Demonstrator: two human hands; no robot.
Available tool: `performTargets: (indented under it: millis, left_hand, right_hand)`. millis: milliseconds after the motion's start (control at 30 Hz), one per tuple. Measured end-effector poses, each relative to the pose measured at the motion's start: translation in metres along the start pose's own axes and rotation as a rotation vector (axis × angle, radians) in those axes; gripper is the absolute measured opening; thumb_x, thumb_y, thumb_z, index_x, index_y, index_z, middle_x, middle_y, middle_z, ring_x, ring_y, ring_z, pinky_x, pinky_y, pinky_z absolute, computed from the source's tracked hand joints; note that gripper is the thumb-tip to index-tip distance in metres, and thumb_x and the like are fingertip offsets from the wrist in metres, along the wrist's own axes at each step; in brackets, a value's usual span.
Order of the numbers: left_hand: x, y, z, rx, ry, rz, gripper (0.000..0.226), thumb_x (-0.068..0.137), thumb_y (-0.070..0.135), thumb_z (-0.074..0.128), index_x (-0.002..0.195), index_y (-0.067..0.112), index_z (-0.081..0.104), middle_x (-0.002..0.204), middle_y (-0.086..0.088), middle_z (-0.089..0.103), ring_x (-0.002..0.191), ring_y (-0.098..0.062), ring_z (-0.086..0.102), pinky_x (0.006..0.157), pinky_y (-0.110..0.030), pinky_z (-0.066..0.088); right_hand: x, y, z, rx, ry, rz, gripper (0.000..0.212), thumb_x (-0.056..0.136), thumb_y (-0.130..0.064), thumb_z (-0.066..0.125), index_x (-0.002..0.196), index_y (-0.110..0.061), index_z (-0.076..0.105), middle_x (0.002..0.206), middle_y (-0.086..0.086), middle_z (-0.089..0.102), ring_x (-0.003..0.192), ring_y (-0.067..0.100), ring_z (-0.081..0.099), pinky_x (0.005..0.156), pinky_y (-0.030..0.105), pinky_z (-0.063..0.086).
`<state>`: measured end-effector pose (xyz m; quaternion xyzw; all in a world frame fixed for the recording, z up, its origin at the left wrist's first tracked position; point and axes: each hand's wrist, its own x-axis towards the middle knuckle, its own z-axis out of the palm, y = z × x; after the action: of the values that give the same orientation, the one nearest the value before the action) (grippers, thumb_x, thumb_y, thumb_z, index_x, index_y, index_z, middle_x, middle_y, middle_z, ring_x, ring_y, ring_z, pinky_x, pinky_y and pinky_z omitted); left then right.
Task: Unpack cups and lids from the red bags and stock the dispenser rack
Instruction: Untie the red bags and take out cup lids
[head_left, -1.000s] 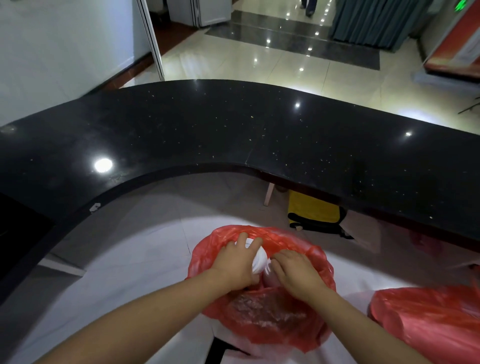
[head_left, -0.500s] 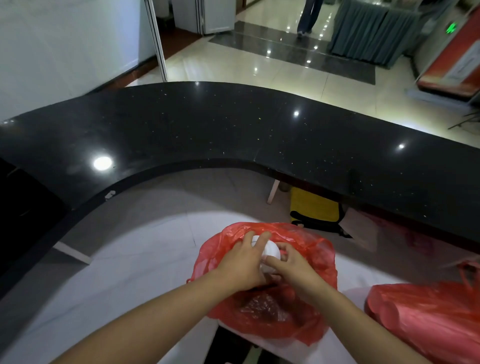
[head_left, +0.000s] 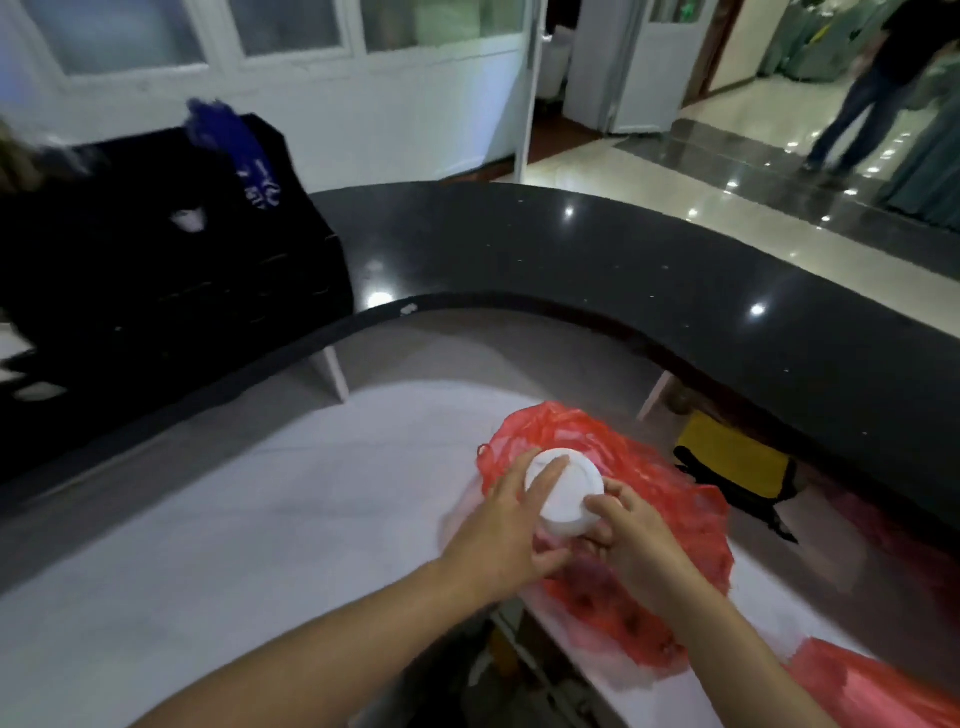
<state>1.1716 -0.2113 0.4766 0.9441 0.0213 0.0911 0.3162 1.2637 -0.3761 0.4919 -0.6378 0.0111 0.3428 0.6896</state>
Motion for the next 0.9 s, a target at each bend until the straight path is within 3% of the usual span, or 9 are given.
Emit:
performTargets:
  millis: [100, 167, 233, 333, 467, 567, 667, 767, 900]
  left_hand:
    - [-0.056, -0.024, -0.023, 0.035, 0.072, -0.075, 0.093, 0.083, 0.056, 0.070, 0.152, 0.049, 0.009, 0.166, 0.007, 0.000, 0.146, -0.025, 0.029, 0.110, -0.037, 0.046]
    - [-0.094, -0.040, -0.040, 0.089, 0.140, -0.130, 0.087, 0.085, 0.062, 0.067, 0.151, 0.051, 0.011, 0.166, 0.009, -0.002, 0.146, -0.021, 0.030, 0.110, -0.027, 0.041]
    - [-0.134, -0.057, -0.058, 0.163, 0.196, -0.179, 0.084, 0.086, 0.064, 0.065, 0.151, 0.048, 0.014, 0.165, 0.008, 0.000, 0.144, -0.019, 0.033, 0.106, -0.017, 0.032]
    - [-0.198, -0.087, -0.084, 0.169, 0.216, -0.288, 0.085, 0.087, 0.057, 0.070, 0.151, 0.047, 0.015, 0.164, 0.007, 0.001, 0.141, -0.020, 0.036, 0.108, -0.019, 0.038]
    - [-0.289, -0.124, -0.110, 0.103, 0.263, -0.423, 0.088, 0.085, 0.048, 0.075, 0.152, 0.046, 0.018, 0.160, 0.012, 0.007, 0.135, -0.014, 0.042, 0.107, -0.018, 0.043]
    - [-0.359, -0.150, -0.126, 0.121, 0.263, -0.540, 0.087, 0.084, 0.045, 0.076, 0.151, 0.044, 0.020, 0.159, 0.010, 0.007, 0.129, -0.013, 0.045, 0.103, -0.022, 0.048]
    - [-0.428, -0.176, -0.137, 0.151, 0.218, -0.697, 0.084, 0.085, 0.048, 0.070, 0.151, 0.043, 0.018, 0.159, -0.001, 0.009, 0.121, -0.026, 0.054, 0.099, -0.034, 0.052]
    - [-0.488, -0.201, -0.145, 0.154, 0.197, -0.851, 0.085, 0.086, 0.051, 0.069, 0.155, 0.040, 0.020, 0.160, -0.004, 0.006, 0.126, -0.026, 0.053, 0.106, -0.027, 0.045]
    - [-0.547, -0.229, -0.152, 0.146, 0.236, -1.004, 0.087, 0.085, 0.051, 0.071, 0.155, 0.039, 0.020, 0.161, 0.000, 0.003, 0.133, -0.023, 0.046, 0.107, -0.022, 0.042]
  right_hand:
    - [-0.007, 0.022, 0.044, -0.001, -0.199, 0.077, 0.034, 0.092, -0.012, 0.064, 0.126, -0.009, 0.059, 0.106, 0.021, 0.072, 0.089, 0.033, 0.073, 0.072, 0.040, 0.059]
    - [-0.012, 0.035, 0.081, -0.018, -0.318, 0.131, 0.045, 0.084, -0.018, 0.072, 0.124, -0.002, 0.060, 0.096, 0.021, 0.072, 0.082, 0.032, 0.073, 0.070, 0.039, 0.059]
    - [-0.019, 0.050, 0.121, -0.047, -0.432, 0.179, 0.050, 0.078, -0.024, 0.080, 0.119, 0.000, 0.063, 0.098, 0.021, 0.072, 0.090, 0.037, 0.073, 0.076, 0.042, 0.059]
    - [-0.029, 0.074, 0.182, -0.141, -0.613, 0.234, 0.045, 0.079, -0.030, 0.081, 0.116, -0.005, 0.071, 0.119, 0.024, 0.069, 0.111, 0.043, 0.067, 0.094, 0.050, 0.056]
    - [-0.048, 0.118, 0.266, -0.285, -0.804, 0.338, 0.039, 0.089, -0.031, 0.072, 0.120, -0.008, 0.072, 0.126, 0.022, 0.067, 0.118, 0.039, 0.064, 0.100, 0.048, 0.053]
    - [-0.067, 0.159, 0.330, -0.388, -0.869, 0.420, 0.037, 0.087, -0.031, 0.071, 0.117, -0.009, 0.074, 0.123, 0.021, 0.069, 0.116, 0.036, 0.066, 0.100, 0.045, 0.054]
    - [-0.094, 0.204, 0.392, -0.466, -0.917, 0.485, 0.036, 0.088, -0.030, 0.069, 0.116, -0.009, 0.075, 0.118, 0.019, 0.071, 0.111, 0.033, 0.068, 0.096, 0.041, 0.055]
    - [-0.121, 0.246, 0.444, -0.502, -0.879, 0.532, 0.034, 0.093, -0.030, 0.068, 0.117, -0.005, 0.073, 0.118, 0.019, 0.071, 0.108, 0.032, 0.070, 0.093, 0.040, 0.057]
    - [-0.152, 0.278, 0.493, -0.716, -0.792, 0.417, 0.031, 0.097, -0.037, 0.066, 0.100, -0.008, 0.076, 0.096, 0.012, 0.076, 0.085, 0.022, 0.071, 0.069, 0.027, 0.055]
